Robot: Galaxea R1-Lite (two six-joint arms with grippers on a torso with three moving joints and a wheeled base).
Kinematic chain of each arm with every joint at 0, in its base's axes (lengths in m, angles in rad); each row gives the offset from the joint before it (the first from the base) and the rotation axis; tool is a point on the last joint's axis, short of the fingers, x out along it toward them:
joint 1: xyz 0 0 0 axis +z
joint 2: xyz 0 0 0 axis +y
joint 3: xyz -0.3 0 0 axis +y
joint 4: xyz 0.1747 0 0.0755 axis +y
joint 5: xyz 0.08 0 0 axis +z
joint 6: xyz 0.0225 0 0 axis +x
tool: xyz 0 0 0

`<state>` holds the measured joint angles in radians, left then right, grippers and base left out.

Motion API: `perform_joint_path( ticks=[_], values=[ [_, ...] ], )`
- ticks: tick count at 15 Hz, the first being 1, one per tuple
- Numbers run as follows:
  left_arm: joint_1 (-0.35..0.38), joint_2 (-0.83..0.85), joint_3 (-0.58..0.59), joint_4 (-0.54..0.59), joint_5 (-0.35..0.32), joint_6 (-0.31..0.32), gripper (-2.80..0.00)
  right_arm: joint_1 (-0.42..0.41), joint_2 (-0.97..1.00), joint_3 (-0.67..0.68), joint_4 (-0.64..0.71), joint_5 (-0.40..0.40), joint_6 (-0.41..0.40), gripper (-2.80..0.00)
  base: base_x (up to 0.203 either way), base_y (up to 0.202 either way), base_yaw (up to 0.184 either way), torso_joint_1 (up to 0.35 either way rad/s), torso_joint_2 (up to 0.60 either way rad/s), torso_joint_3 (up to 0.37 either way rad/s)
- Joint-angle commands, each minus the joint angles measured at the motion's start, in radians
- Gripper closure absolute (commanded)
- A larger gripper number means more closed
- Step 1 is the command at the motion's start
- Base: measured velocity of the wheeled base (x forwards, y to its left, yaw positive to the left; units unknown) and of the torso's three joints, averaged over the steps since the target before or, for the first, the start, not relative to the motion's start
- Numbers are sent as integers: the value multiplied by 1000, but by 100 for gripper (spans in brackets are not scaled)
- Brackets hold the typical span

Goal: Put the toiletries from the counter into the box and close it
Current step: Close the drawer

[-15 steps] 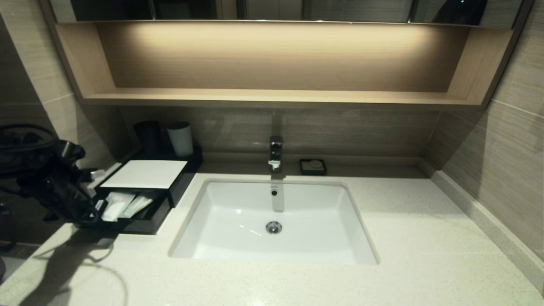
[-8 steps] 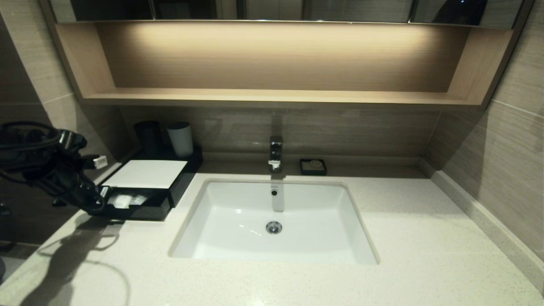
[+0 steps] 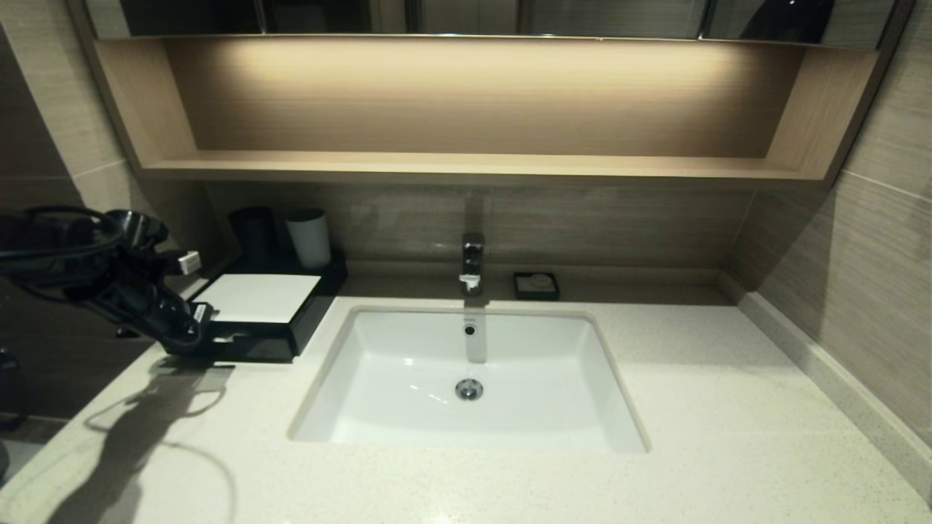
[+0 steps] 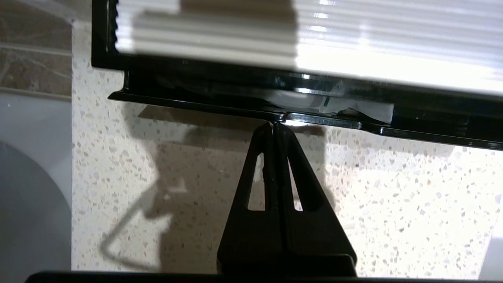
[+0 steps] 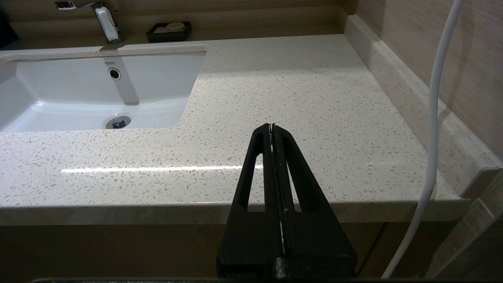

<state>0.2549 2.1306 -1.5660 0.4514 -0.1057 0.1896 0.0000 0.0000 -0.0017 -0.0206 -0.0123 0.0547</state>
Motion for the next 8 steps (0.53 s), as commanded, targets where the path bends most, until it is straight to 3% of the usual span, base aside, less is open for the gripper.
perform_joint_path(
  ticks=[1,8],
  values=[
    [-2,17,4,-25,1,1,0,1,0,0,-1,0,1,0,0,0,0,0,0,0],
    [11,-65,49,-19,3,2,0,1,1,0,-1,0,1,0,0,0,0,0,0,0]
  ],
)
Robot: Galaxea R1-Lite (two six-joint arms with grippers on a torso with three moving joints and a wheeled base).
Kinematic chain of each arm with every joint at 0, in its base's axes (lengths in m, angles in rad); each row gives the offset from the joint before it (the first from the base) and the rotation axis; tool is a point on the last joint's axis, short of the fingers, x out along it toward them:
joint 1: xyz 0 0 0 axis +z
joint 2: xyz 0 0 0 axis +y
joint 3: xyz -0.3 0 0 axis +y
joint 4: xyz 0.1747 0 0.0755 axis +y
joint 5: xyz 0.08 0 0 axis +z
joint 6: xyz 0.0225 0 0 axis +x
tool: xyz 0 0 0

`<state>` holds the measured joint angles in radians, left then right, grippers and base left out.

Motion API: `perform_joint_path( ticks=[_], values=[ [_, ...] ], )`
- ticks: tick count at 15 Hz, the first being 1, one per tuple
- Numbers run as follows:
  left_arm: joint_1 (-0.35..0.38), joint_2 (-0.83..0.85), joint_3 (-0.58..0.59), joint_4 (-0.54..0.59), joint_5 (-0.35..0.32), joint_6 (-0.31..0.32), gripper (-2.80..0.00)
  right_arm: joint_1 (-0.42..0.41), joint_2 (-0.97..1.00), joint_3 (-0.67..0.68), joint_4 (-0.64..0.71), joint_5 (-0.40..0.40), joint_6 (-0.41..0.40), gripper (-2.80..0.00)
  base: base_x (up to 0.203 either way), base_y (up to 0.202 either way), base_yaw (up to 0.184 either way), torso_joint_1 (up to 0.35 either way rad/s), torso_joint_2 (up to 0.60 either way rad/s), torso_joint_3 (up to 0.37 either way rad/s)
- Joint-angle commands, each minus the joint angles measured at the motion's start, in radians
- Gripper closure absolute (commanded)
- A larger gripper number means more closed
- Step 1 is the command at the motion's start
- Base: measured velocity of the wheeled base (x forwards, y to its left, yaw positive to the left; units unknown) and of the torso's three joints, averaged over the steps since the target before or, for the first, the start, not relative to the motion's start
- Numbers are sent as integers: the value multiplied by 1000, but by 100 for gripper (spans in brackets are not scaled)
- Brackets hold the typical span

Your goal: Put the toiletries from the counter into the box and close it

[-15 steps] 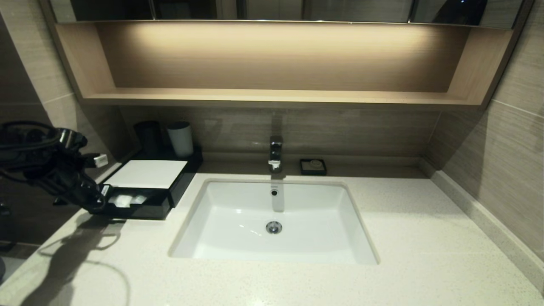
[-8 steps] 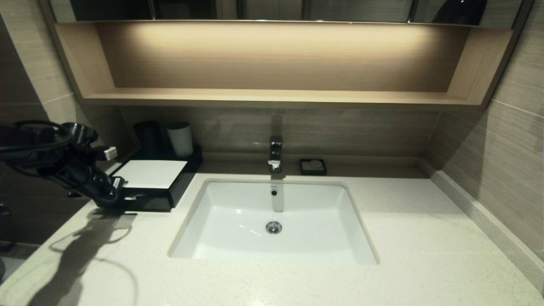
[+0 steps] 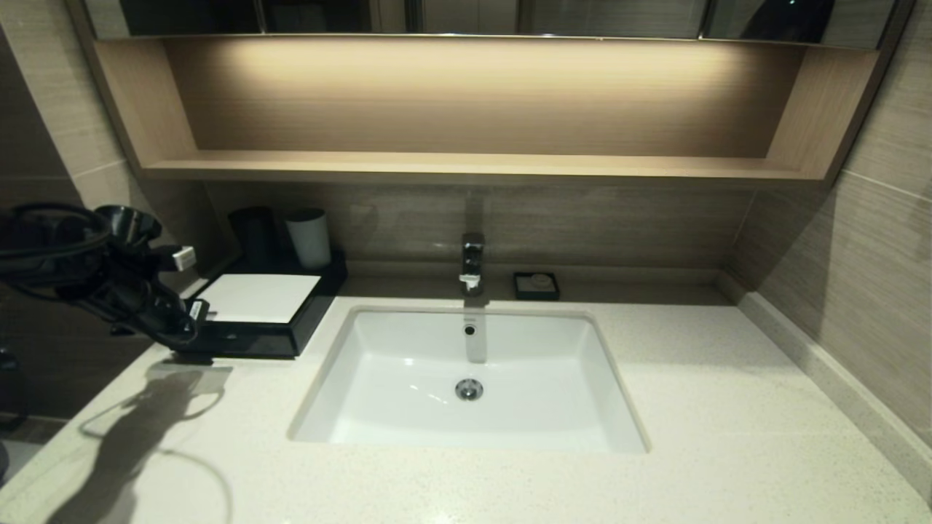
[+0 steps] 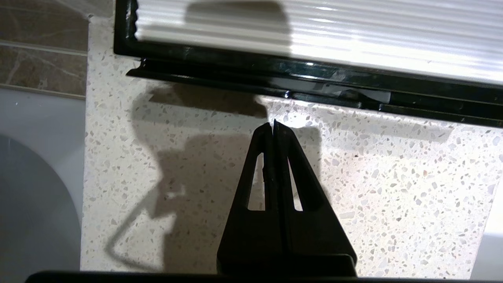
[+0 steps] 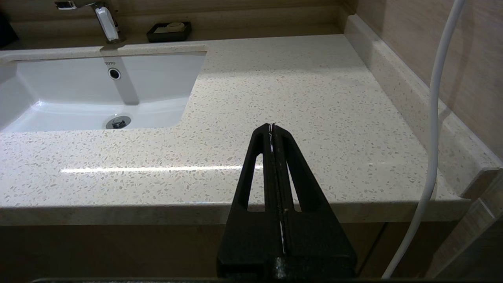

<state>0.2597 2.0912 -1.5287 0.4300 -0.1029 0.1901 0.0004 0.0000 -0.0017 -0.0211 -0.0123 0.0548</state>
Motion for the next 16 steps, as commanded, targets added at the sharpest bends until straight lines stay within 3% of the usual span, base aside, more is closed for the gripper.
perform_joint_path(
  ticks=[1,4,7,16],
  values=[
    [9,-50,29,6,1,3,0,0,0,0,0,0,0,0,0,0,0,0,0,0],
    [42,-152,105,27,3,5,0,1,0,0,0,0,0,0,0,0,0,0,0,0],
    [69,-125,105,76,9,37,0,0,0,0,0,0,0,0,0,0,0,0,0,0],
    [72,112,-102,145,12,31,0,0,0,0,0,0,0,0,0,0,0,0,0,0]
  ],
)
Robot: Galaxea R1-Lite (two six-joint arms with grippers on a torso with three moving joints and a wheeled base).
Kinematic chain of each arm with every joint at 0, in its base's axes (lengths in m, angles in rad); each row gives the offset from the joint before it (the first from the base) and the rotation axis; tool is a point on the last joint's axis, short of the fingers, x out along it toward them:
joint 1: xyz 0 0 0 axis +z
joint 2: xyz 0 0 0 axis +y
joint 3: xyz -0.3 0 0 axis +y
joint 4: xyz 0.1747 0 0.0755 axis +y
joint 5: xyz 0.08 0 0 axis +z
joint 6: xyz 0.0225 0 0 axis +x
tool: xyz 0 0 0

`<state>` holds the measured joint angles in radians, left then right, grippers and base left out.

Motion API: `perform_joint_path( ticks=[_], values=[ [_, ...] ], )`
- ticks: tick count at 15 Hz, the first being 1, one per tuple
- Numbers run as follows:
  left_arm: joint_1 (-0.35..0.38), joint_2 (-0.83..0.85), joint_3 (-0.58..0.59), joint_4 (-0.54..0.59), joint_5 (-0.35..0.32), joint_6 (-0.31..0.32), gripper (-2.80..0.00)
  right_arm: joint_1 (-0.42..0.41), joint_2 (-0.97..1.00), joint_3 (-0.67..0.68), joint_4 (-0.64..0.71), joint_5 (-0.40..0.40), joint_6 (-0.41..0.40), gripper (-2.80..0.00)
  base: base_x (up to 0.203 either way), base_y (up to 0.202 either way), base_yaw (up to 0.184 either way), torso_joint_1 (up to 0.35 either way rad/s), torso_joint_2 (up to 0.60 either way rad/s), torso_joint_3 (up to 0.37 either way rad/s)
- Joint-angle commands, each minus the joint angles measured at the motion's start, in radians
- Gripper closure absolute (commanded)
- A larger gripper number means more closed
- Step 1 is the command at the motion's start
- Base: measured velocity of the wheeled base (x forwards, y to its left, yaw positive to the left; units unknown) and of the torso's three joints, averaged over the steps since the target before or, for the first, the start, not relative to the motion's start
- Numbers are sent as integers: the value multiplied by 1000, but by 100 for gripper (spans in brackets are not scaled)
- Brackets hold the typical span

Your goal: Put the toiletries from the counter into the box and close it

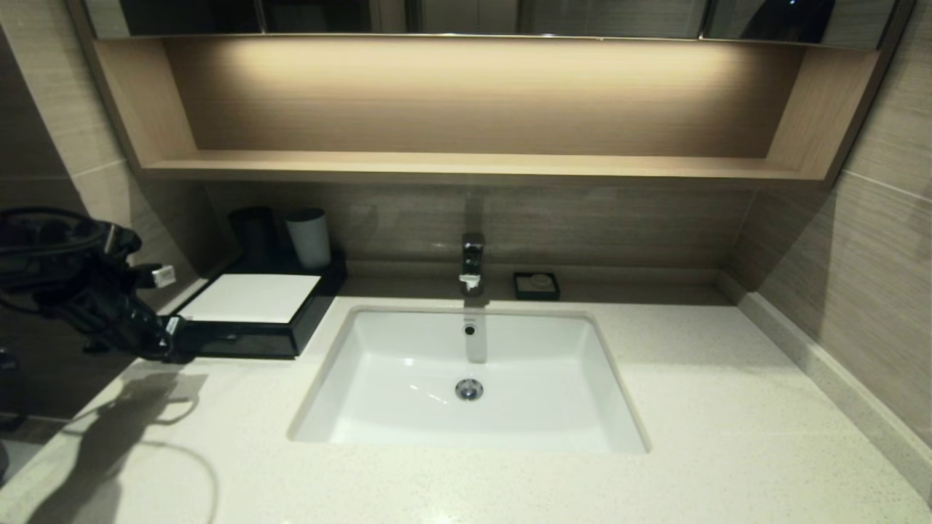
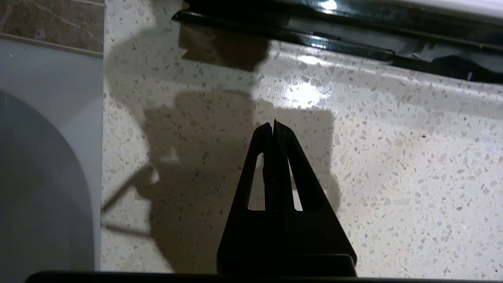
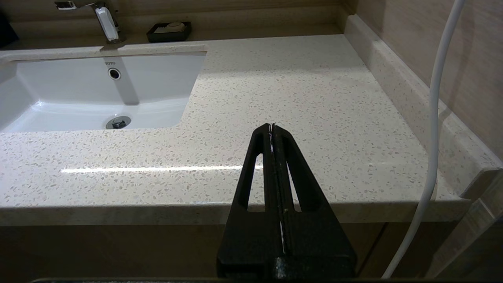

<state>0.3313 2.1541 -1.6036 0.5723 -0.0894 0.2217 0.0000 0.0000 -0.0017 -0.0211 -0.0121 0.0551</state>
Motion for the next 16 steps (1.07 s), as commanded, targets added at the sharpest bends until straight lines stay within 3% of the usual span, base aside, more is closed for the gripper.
perform_joint_path(
  ticks=[1,12,16],
  values=[
    [-1,57,-43,3,-1,-3,0,1,0,0,0,0,0,0,0,0,0,0,0,0],
    [-11,81,-75,-154,-10,-62,0,0,0,0,0,0,0,0,0,0,0,0,0,0],
    [-12,63,-69,-154,-12,-67,0,1,1,0,0,0,0,0,0,0,0,0,0,0]
  ],
)
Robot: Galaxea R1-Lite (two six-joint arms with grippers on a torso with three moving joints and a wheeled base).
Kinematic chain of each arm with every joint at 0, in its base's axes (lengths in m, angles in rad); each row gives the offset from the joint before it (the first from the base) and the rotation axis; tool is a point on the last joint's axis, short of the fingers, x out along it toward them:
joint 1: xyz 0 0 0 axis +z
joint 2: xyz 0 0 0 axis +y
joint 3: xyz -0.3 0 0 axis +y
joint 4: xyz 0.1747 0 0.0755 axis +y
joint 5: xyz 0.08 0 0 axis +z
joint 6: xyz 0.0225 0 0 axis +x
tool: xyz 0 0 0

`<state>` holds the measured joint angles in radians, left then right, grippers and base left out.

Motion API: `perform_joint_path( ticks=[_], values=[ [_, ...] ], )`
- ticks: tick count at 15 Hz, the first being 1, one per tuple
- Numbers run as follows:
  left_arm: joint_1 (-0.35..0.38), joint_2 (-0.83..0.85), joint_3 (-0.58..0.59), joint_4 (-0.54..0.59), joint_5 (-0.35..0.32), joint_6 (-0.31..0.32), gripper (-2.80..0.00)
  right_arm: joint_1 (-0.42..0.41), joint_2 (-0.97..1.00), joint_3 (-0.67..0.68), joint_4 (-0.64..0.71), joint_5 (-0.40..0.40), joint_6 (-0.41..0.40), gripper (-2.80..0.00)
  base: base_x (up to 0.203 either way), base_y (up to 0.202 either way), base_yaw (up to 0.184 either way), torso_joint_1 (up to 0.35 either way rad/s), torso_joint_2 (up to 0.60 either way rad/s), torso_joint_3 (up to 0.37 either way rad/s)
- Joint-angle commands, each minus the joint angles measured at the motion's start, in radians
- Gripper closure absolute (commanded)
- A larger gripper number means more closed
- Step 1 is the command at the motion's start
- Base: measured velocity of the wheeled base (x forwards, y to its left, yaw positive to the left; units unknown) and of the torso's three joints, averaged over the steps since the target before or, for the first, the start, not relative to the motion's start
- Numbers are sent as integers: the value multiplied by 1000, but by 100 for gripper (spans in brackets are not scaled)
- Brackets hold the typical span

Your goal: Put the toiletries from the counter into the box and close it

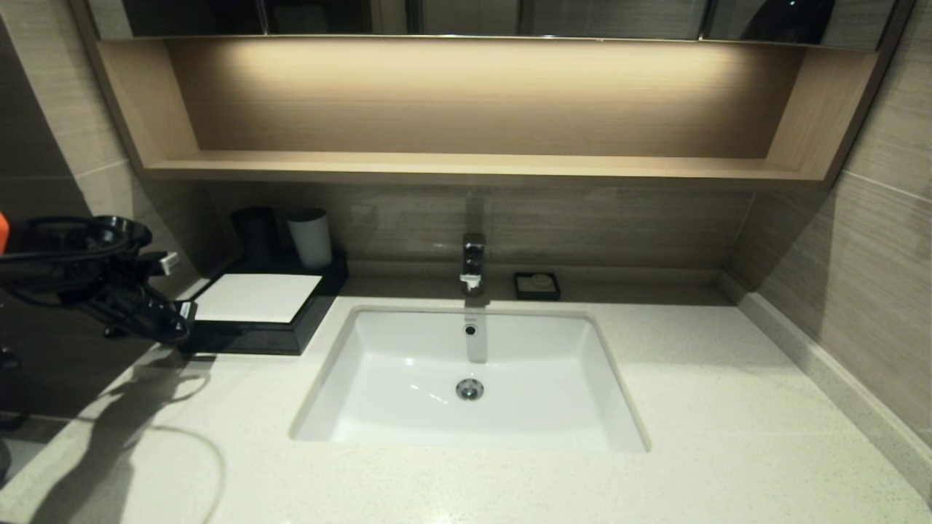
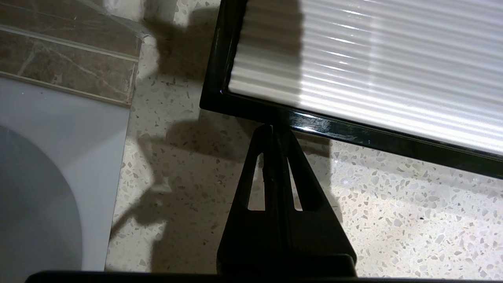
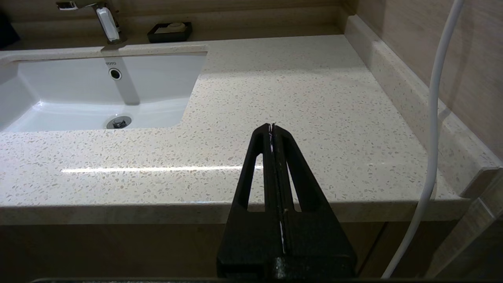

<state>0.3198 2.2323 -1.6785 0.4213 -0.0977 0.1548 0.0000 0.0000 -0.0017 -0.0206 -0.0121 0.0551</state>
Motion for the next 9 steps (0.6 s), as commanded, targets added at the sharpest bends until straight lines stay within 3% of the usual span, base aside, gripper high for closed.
perform_joint_path(
  ticks=[1,6,9],
  values=[
    [0,-34,16,0,-2,1,0,1,1,0,-1,0,0,0,0,0,0,0,0,0],
    [4,-229,169,105,3,23,0,1,1,0,-1,0,0,0,0,0,0,0,0,0],
    [-3,-440,362,206,-1,58,0,0,1,1,-1,0,0,0,0,0,0,0,0,0]
  ],
)
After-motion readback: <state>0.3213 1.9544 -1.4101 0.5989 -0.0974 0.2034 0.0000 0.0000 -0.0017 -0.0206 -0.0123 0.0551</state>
